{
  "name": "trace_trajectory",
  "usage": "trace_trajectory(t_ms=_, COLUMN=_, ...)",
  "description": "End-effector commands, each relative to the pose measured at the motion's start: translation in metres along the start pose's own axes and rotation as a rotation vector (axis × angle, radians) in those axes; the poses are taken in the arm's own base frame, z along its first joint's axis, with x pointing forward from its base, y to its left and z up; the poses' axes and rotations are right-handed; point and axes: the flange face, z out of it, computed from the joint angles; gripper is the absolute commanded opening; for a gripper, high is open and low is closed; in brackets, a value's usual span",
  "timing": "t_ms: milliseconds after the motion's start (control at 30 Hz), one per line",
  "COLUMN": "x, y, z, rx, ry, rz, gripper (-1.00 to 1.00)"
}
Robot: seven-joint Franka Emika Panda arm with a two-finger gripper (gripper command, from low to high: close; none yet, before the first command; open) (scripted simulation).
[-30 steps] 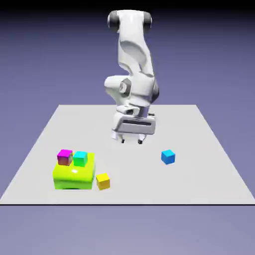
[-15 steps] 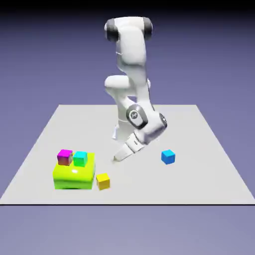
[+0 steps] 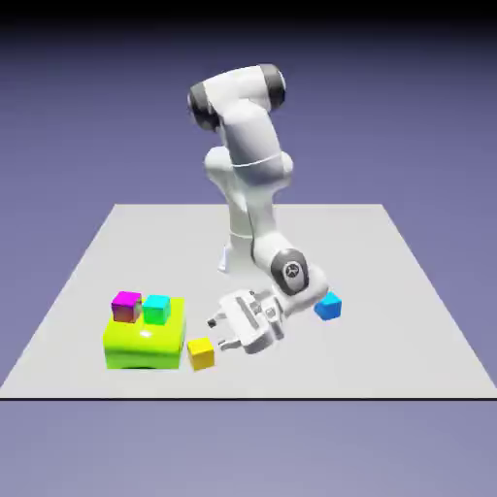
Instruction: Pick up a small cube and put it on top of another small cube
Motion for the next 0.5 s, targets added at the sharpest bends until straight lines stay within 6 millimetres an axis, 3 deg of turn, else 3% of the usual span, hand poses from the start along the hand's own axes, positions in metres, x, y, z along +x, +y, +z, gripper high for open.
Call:
trace_trajectory(t_ms=0, x=0.004, y=-0.004, z=0.017, rx=0.0, ry=0.0, rz=0.0, gripper=0.0)
trace_trajectory(t_ms=67, x=0.009, y=-0.01, z=0.039, rx=-0.002, ry=-0.001, rz=-0.002, gripper=0.0)
trace_trajectory(t_ms=100, x=0.009, y=-0.01, z=0.039, rx=-0.002, ry=-0.001, rz=-0.002, gripper=-1.0)
trace_trajectory(t_ms=133, x=0.009, y=-0.01, z=0.039, rx=-0.002, ry=-0.001, rz=-0.002, gripper=-1.0)
trace_trajectory(t_ms=233, x=-0.003, y=0.002, z=-0.012, rx=-0.001, ry=0.0, rz=-0.001, gripper=-1.0)
trace_trajectory(t_ms=267, x=-0.007, y=0.021, z=-0.01, rx=-0.005, ry=-0.031, rz=0.059, gripper=-1.0)
trace_trajectory(t_ms=300, x=0.003, y=0.027, z=-0.029, rx=-0.022, ry=-0.037, rz=0.092, gripper=-1.0)
trace_trajectory(t_ms=467, x=0.034, y=0.0, z=-0.131, rx=-0.078, ry=0.01, rz=0.087, gripper=-1.0)
